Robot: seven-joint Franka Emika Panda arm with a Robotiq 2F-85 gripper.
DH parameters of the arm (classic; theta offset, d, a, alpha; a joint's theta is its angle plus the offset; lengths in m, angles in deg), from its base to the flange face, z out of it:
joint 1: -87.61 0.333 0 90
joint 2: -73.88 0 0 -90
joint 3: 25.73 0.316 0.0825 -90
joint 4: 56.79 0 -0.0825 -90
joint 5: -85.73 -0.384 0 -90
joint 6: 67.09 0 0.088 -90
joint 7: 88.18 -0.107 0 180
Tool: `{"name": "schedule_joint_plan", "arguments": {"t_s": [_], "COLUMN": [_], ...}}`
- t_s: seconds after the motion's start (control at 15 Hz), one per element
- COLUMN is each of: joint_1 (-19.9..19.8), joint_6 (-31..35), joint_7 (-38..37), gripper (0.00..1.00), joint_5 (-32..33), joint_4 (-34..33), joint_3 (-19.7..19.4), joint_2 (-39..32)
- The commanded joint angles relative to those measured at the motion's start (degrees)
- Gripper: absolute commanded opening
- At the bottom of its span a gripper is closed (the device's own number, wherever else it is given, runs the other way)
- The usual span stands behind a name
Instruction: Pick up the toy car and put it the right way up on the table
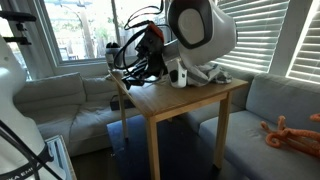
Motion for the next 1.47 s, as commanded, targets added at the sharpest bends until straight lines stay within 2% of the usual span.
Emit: {"name": "schedule_joint_plan", "arguments": {"t_s": [0.0, 0.4, 0.47, 0.93, 1.4], "joint_1": [-1.03, -1.55, -1.55, -4.82, -6.21], "joint_6": [-0.46, -0.98, -1.04, -13.88, -13.81], "joint_7": [-0.16, -0.62, -0.65, -7.0, -18.81], "gripper": [0.31, 0.31, 0.08, 0.08, 0.08], "joint_5": [-0.8, -1.76, -1.76, -12.49, -23.21], "joint_4": [-0.22, -0.92, -0.96, -9.71, -14.68], "joint_3": [-0.12, -0.5, -0.49, -2.49, -4.27], "joint_2": [-1.08, -2.29, -2.29, -12.45, -21.32]}}
